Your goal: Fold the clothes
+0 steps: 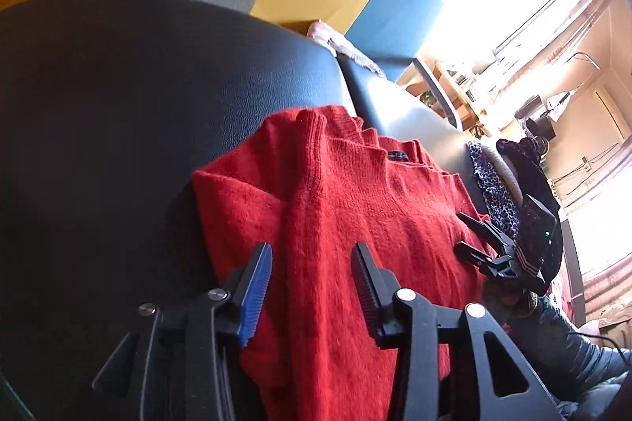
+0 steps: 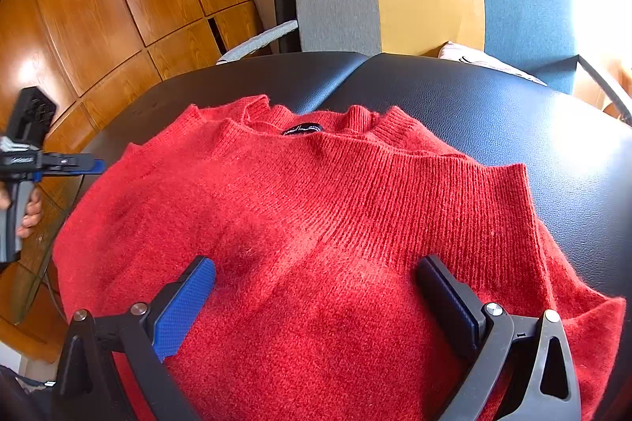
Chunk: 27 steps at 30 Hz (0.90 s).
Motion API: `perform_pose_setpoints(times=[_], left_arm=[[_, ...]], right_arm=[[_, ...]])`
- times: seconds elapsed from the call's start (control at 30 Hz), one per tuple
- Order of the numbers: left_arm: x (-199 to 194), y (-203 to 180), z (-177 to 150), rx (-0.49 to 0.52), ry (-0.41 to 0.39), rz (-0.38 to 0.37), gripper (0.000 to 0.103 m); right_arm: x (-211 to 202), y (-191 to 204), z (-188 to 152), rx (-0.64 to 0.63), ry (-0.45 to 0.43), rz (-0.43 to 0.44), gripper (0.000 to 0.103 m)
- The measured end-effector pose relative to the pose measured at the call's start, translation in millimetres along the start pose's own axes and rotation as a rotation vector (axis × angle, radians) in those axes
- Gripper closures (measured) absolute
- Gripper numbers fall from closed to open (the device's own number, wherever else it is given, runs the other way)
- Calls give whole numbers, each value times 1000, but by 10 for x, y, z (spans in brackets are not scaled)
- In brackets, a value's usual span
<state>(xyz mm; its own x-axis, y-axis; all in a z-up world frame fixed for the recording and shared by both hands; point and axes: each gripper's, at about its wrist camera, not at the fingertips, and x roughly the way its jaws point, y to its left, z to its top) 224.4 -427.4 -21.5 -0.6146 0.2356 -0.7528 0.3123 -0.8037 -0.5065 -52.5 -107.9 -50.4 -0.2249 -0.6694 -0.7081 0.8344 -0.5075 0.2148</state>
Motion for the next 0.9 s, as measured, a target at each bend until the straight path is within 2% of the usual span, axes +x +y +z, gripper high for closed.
perform_pose_setpoints(times=[0.17,0.2,0.23,0.27,0.33,0.47,0.53,0.67,0.73,0.83,0.9], left_arm=[[162,-2,47,23,68,-1,61],[182,-13,66,29,67,3,66],[204,-31,91,36,62,9,90],[188,-84,88,44,34,14,95],[165,-138,54,47,-11,50,96],[213,-34,-54,5,-33,202,96],[294,55,-131,-29,-43,205,96],[295,-39,-182,-41,-78,242,95],[239,-95,-166,-50,-92,256,91],[4,-273,-138,-14,-179,320,91],[-102,-502,-151,22,-240,316,91]], right_arm=[[-2,-11,5,4,-2,6,0],[-3,-12,5,5,-2,8,0],[-5,-11,7,6,-2,8,0],[-7,-10,8,6,-2,8,0],[-5,-9,11,4,-2,5,0],[6,-5,14,1,-1,2,0],[11,-4,14,-1,0,2,0],[20,2,15,-4,0,-1,0],[21,5,13,-5,0,-2,0],[22,9,10,-6,1,-5,0],[21,11,8,-8,2,-8,0]])
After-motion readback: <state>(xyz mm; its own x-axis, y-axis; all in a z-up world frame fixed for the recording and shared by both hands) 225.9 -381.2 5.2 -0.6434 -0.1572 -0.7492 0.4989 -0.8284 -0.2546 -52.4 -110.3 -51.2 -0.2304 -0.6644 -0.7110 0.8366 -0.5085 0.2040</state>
